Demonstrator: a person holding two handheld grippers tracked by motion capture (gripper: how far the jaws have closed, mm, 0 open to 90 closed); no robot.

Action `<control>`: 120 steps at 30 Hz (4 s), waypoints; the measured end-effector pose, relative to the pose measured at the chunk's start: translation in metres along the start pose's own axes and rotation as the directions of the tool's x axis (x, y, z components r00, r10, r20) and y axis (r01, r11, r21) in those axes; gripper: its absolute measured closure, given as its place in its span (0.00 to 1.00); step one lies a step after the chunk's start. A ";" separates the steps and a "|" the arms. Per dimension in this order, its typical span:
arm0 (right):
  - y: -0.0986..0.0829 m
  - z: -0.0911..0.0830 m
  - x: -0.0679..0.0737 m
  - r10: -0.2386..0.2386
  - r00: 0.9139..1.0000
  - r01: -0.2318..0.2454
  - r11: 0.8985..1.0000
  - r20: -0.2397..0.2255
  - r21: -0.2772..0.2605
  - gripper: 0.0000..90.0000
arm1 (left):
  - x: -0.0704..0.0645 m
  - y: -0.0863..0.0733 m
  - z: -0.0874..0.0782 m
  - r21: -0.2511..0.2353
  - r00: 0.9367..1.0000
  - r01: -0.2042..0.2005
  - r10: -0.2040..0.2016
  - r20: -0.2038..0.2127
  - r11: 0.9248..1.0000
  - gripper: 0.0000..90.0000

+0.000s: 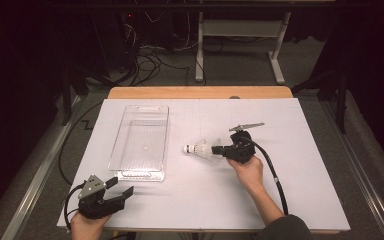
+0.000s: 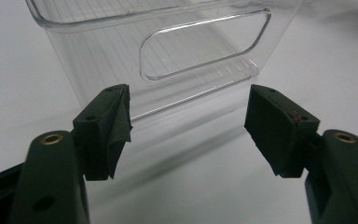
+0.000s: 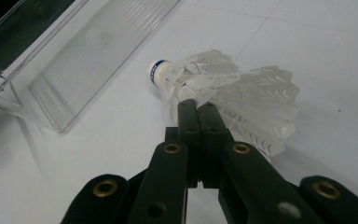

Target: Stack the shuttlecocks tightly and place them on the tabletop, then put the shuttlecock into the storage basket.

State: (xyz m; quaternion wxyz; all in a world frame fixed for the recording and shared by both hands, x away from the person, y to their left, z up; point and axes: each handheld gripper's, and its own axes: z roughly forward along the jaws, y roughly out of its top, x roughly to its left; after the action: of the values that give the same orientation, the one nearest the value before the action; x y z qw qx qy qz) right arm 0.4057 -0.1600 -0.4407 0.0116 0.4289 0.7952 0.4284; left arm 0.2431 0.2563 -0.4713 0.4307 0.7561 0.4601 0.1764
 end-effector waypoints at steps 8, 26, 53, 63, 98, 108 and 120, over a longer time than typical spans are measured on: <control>-0.001 0.004 -0.001 -0.002 1.000 0.002 1.000 0.020 0.011 1.00 | 0.000 0.000 0.000 0.001 1.000 -0.001 0.001 0.001 1.000 0.36; -0.002 0.009 -0.003 -0.011 0.998 0.009 0.999 0.068 0.034 0.98 | 0.000 0.000 0.000 0.000 1.000 0.000 0.000 0.001 1.000 0.36; -0.007 0.000 -0.003 -0.022 0.993 0.021 1.000 0.115 0.013 0.58 | 0.000 0.000 0.000 0.002 1.000 -0.005 0.005 0.007 1.000 0.36; -0.011 -0.008 0.000 -0.043 0.991 0.042 0.999 0.127 0.006 0.55 | 0.001 0.000 0.001 -0.003 1.000 0.007 -0.007 0.013 1.000 0.36; -0.024 -0.002 0.019 -0.145 0.975 0.145 0.989 0.168 0.014 0.39 | 0.001 0.002 0.001 -0.006 1.000 0.002 -0.002 0.025 1.000 0.36; -0.019 0.006 0.019 -0.147 0.973 0.149 0.989 0.178 0.004 0.39 | 0.001 0.002 0.002 -0.003 1.000 0.002 -0.002 0.027 1.000 0.36; -0.014 0.013 0.020 -0.146 0.974 0.149 0.989 0.174 -0.001 0.39 | 0.000 0.002 0.002 0.001 1.000 -0.005 0.005 0.025 1.000 0.36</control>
State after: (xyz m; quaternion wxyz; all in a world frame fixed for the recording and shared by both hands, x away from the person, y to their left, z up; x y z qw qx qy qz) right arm 0.3887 -0.1411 -0.4520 0.1155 0.4041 0.8177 0.3932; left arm 0.2461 0.2548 -0.4708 0.4355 0.7596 0.4530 0.1678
